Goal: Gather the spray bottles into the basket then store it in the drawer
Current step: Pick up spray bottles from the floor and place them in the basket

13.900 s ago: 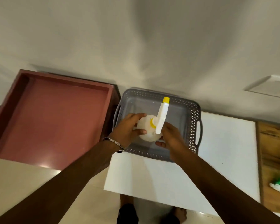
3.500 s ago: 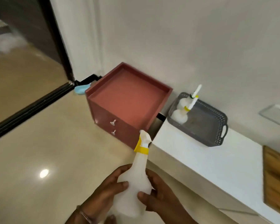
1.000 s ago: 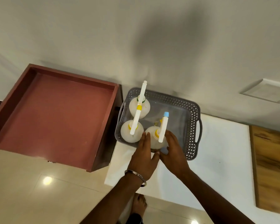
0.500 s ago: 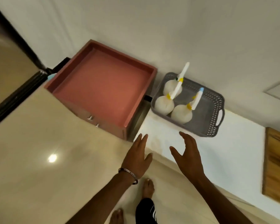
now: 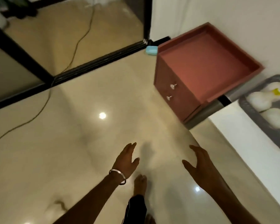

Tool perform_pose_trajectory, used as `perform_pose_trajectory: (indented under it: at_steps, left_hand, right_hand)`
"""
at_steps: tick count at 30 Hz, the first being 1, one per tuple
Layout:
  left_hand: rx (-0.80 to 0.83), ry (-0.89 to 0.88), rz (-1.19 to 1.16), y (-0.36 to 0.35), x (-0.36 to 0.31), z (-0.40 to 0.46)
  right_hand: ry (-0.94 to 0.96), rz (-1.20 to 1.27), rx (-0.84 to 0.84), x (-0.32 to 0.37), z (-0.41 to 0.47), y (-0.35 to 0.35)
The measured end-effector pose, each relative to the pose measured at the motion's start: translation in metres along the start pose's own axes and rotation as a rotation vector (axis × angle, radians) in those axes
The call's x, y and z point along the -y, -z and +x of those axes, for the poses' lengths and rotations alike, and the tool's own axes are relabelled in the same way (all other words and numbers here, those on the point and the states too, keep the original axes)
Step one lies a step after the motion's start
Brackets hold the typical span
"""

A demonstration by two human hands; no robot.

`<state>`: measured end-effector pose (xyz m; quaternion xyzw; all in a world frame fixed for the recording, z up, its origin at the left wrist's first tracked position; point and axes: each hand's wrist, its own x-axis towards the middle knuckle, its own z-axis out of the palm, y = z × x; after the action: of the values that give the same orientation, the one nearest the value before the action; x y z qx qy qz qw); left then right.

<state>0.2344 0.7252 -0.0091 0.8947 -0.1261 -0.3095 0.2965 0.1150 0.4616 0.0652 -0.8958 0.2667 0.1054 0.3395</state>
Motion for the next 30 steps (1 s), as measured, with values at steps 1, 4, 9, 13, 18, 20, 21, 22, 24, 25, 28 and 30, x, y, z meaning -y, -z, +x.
perform_pose_trajectory:
  at_steps: [1,4,9,13,18,20,21,22,24,25,28,30]
  left_hand:
    - [-0.027,0.031,-0.015,0.004,0.021,-0.014]
    - [-0.100,0.119,-0.060,0.011,0.080,-0.057]
    - [-0.205,0.302,-0.172,0.016,0.179,-0.138]
    - [-0.309,0.417,-0.283,0.031,0.252,-0.197]
    - [-0.404,0.554,-0.411,0.044,0.342,-0.264]
    - [-0.444,0.606,-0.458,0.050,0.377,-0.285]
    - [-0.465,0.625,-0.477,0.054,0.396,-0.295]
    - [-0.484,0.637,-0.493,0.058,0.415,-0.306]
    - [-0.516,0.667,-0.515,0.063,0.447,-0.322]
    - [-0.535,0.695,-0.536,0.063,0.463,-0.332]
    - [-0.593,0.779,-0.594,0.057,0.504,-0.355]
    - [-0.612,0.813,-0.621,0.049,0.526,-0.362]
  right_hand:
    - [0.028,-0.015,0.019,0.008,-0.005,-0.014]
    - [0.074,-0.028,0.100,0.028,-0.018,-0.057]
    - [0.174,-0.090,0.283,0.077,-0.048,-0.135]
    - [0.273,-0.158,0.403,0.134,-0.068,-0.203]
    - [0.378,-0.234,0.525,0.209,-0.100,-0.296]
    - [0.412,-0.267,0.566,0.236,-0.115,-0.336]
    - [0.438,-0.281,0.590,0.249,-0.123,-0.359]
    - [0.461,-0.293,0.612,0.261,-0.131,-0.381]
    - [0.501,-0.305,0.657,0.282,-0.145,-0.420]
    - [0.521,-0.318,0.685,0.291,-0.153,-0.441]
    - [0.578,-0.370,0.756,0.311,-0.173,-0.502]
    - [0.609,-0.412,0.802,0.318,-0.183,-0.538]
